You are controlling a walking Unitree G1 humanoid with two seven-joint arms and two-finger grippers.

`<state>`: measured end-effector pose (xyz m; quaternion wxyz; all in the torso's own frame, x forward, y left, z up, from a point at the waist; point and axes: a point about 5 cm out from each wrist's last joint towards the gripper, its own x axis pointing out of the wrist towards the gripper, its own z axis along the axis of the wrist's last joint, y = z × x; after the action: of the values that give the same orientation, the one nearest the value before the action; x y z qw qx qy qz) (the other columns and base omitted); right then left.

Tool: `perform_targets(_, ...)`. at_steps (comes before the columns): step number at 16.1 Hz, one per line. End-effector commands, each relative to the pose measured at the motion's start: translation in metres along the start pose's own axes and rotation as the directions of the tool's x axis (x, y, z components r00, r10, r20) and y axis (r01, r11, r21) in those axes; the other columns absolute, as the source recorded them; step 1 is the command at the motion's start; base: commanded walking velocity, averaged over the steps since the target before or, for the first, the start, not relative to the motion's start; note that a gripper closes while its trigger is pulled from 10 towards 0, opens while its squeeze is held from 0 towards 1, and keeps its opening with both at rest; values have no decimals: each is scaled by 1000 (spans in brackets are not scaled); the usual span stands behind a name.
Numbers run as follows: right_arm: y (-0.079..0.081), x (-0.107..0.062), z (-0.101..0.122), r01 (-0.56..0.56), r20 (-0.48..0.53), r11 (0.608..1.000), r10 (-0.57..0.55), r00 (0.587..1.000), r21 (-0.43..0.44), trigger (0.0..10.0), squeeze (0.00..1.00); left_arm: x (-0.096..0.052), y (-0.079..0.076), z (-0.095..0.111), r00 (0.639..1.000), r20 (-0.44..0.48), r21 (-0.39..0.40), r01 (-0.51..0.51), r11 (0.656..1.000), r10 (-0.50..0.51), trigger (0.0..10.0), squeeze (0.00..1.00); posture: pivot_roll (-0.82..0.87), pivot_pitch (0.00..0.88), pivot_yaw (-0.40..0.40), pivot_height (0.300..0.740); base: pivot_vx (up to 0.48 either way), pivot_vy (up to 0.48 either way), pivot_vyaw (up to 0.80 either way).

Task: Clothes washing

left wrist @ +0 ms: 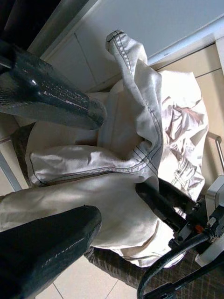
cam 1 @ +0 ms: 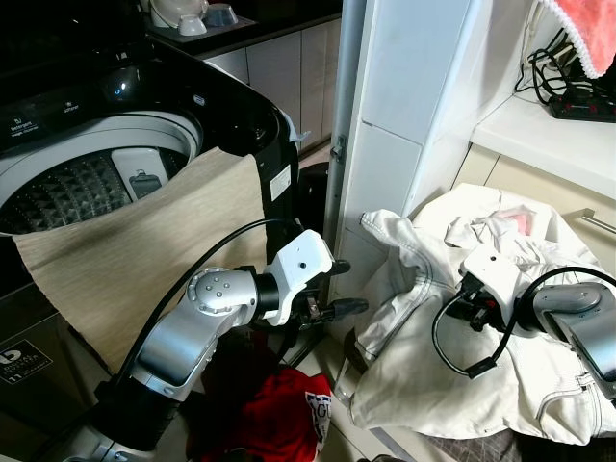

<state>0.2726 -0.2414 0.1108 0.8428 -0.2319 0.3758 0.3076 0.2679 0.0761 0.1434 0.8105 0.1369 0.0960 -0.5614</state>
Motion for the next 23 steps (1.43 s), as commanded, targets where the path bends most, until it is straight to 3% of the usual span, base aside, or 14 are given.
perform_targets(1,0,-4,5,-5,14,1000,6,1000,-19,0,0,0,-2,5,1000,-1,27,14,1000,-14,10000,0,-134,0,25,740,0,0,0)
perform_targets(11,-8,-12,6,28,25,1000,-28,999,-2,0,0,0,-1,5,1000,-4,30,11,999,-11,10000,0,-135,0,31,740,0,0,0)
perform_targets(13,-15,-17,8,77,43,997,-77,996,14,0,0,0,-1,5,1000,-3,29,11,1000,-11,10000,0,-139,0,32,740,0,0,0)
perform_targets(18,-47,-59,24,314,123,949,-315,941,32,0,0,3,-1,5,1000,4,27,5,1000,-5,10000,0,-152,0,33,740,0,0,0)
perform_targets(23,-58,-71,29,413,143,910,-412,900,20,0,0,5,-2,4,1000,2,30,5,1000,-5,10000,0,-157,0,33,740,0,0,0)
